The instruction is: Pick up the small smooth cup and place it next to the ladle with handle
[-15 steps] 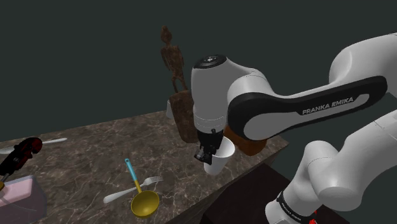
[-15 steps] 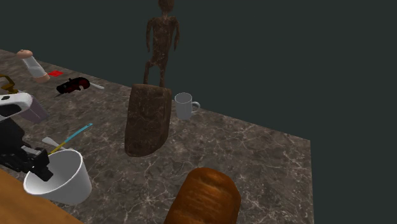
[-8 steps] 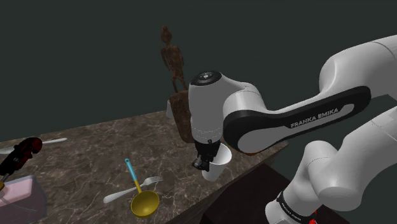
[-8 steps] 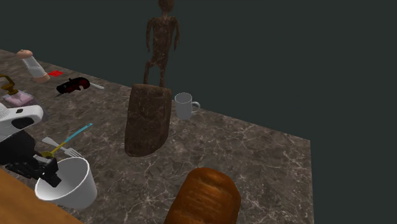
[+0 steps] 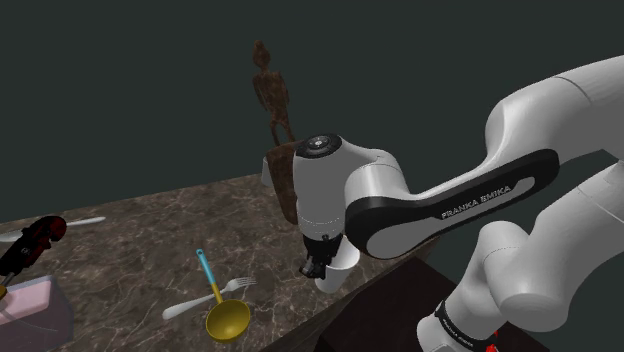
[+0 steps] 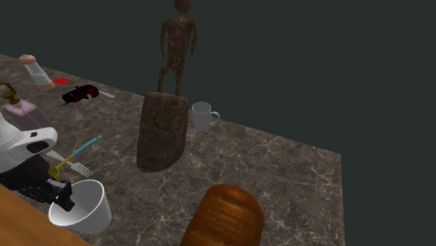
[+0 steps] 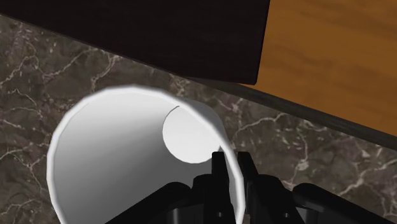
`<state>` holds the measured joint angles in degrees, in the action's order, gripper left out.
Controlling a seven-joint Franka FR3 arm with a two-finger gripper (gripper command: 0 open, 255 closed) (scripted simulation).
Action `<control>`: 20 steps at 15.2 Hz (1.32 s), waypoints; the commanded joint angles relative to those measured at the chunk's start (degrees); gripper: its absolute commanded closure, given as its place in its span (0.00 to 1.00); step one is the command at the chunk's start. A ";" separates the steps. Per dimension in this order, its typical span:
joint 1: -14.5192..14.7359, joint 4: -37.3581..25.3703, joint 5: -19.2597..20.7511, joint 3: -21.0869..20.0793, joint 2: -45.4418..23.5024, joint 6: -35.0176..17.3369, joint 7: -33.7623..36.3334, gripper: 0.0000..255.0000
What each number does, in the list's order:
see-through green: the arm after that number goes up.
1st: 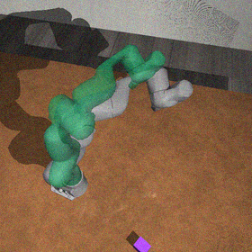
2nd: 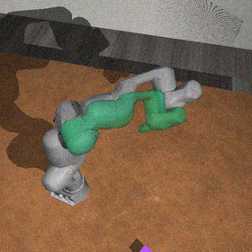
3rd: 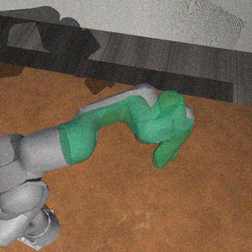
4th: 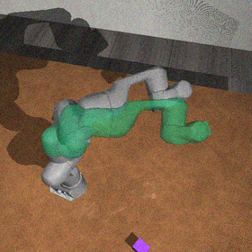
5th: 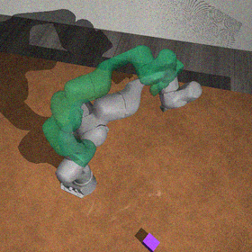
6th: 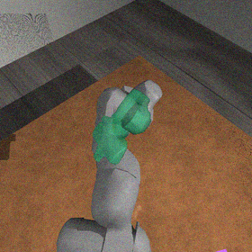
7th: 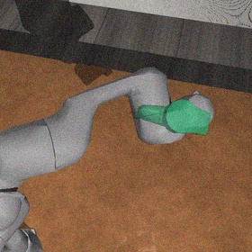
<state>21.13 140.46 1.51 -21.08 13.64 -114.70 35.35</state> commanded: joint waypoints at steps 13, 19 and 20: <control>0.14 -3.05 -0.36 0.07 0.95 3.90 -0.30 0.00; 0.23 -6.09 -0.57 0.11 1.50 7.46 -0.46 0.00; 0.23 -6.09 -0.57 0.11 1.50 7.46 -0.46 0.00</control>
<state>21.37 134.41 0.93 -20.98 15.14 -107.30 34.91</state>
